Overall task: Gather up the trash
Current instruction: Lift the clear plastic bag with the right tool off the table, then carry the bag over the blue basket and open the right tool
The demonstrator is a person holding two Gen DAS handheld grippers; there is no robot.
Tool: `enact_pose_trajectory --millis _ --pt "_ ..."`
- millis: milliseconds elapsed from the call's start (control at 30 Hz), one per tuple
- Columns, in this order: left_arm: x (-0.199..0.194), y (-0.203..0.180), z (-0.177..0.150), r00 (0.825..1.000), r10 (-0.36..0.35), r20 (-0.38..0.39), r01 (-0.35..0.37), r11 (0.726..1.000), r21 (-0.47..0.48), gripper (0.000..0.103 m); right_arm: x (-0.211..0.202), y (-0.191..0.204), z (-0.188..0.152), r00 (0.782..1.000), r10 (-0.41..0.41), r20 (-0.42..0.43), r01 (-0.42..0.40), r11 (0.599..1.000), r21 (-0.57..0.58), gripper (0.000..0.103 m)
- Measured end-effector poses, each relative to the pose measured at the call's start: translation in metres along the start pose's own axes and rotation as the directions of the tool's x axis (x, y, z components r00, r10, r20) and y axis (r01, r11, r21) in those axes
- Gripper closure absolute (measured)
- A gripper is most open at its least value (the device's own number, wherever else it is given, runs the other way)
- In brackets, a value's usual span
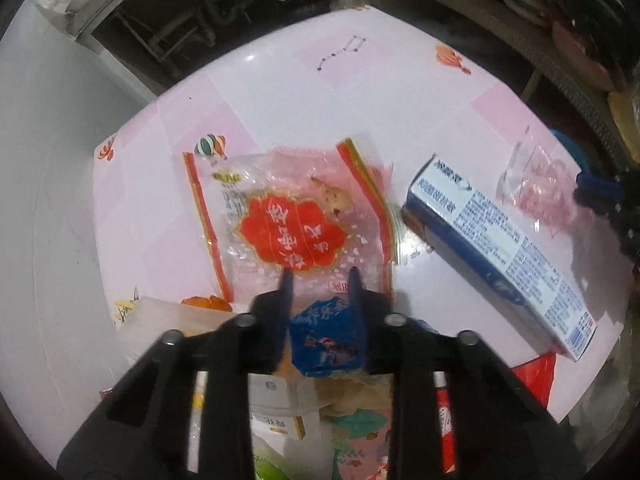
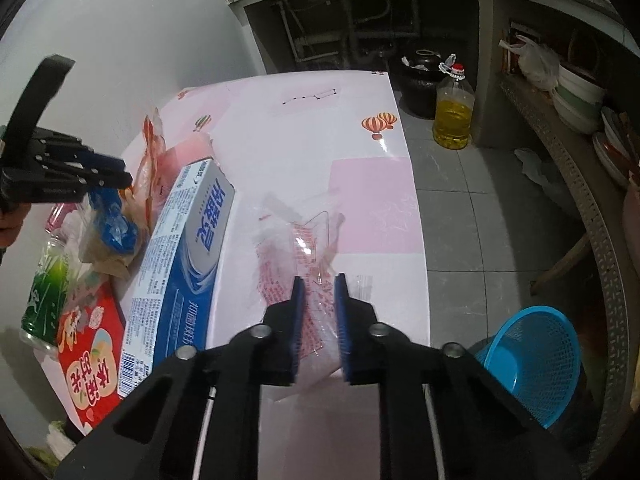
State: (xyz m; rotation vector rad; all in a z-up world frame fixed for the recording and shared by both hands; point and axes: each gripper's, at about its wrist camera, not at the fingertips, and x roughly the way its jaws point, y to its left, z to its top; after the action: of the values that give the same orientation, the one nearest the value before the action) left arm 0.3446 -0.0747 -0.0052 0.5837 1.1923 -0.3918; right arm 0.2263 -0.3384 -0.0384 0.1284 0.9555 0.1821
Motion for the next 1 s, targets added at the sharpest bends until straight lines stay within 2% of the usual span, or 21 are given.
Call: enact_pose_trajectory --millis 67,200,500,600,733,867,1000 --pt "-0.001 0.000 -0.002 1.000 -0.008 -0.002 0.008 1.000 -0.001 0.095 0.000 -0.001 0.000 1.000 0.002 0.001 -0.002 1.000 0.008 0.090" --pt "-0.018 0.000 -0.007 0.998 -0.007 0.062 0.007 1.000 -0.010 0.102 -0.002 -0.002 0.000 1.000 0.007 0.010 -0.008 1.000 0.028 0.096" --pt "-0.073 0.003 -0.025 0.980 -0.013 0.199 0.026 0.998 -0.062 0.103 -0.027 -0.006 -0.003 0.997 0.019 0.072 -0.026 0.995 0.093 0.099" --pt "-0.094 0.002 -0.033 0.968 -0.051 0.246 0.074 0.994 -0.083 0.103 -0.041 -0.008 -0.008 0.994 0.027 0.101 -0.038 0.993 0.112 0.099" --pt "-0.122 -0.007 -0.039 0.942 -0.133 0.309 0.168 0.982 -0.090 0.103 -0.065 -0.011 -0.018 0.990 0.017 0.142 -0.037 0.990 0.137 0.099" --pt "-0.146 -0.023 -0.036 0.912 -0.171 0.374 0.210 0.975 -0.068 0.103 -0.089 -0.013 -0.028 0.986 -0.005 0.170 -0.022 0.988 0.154 0.099" --pt "-0.158 -0.039 -0.032 0.896 -0.193 0.401 0.225 0.974 -0.034 0.103 -0.100 -0.016 -0.032 0.984 0.014 0.175 -0.039 0.989 0.140 0.097"
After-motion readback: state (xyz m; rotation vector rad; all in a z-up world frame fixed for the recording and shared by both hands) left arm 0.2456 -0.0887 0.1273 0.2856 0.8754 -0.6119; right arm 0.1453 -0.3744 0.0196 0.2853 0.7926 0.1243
